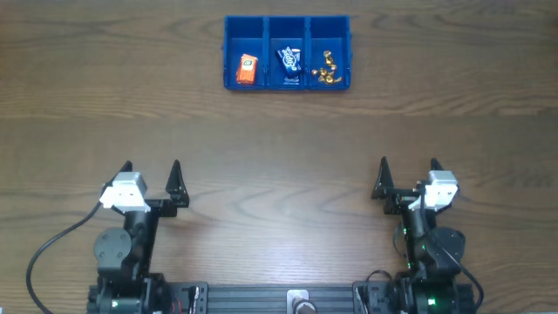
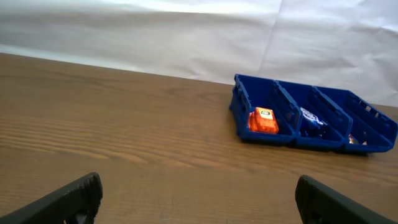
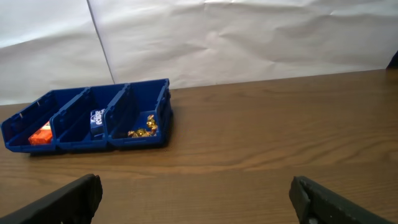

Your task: Sort Candies Into Trays

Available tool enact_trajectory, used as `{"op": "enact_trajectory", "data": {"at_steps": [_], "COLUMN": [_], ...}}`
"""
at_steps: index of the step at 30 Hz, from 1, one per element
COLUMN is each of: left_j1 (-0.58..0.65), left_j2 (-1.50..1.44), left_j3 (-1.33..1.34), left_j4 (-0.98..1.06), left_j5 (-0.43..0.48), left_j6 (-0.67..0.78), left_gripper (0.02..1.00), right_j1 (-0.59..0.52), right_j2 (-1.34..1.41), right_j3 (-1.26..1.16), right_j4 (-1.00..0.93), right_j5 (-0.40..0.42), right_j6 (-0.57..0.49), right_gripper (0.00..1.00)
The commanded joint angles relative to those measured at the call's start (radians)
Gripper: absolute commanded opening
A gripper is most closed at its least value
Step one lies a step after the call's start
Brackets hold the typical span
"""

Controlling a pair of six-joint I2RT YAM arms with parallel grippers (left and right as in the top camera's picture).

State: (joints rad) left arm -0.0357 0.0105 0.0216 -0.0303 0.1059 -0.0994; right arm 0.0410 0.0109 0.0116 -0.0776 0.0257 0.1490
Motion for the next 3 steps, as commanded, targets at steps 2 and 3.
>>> {"op": "enact_trajectory", "data": {"at_steps": [2,3], "left_j1": [-0.004,-0.004], "left_j2": [-0.006,-0.006], "left_j3": [-0.017,-0.017], "left_j4": [-0.037,-0.037], "left_j5": [0.018,0.018], "left_j6": [0.014,0.014], "left_gripper": [0.996,0.998], "right_j1": [0.005,0.005], "right_j2": [-0.008,-0.008], "right_j3": [-0.004,-0.004], "right_j4": [-0.002,-0.002], "right_j5": [0.005,0.005], "right_j6": [0.006,0.006], "right_gripper": [0.998,0.998]}}
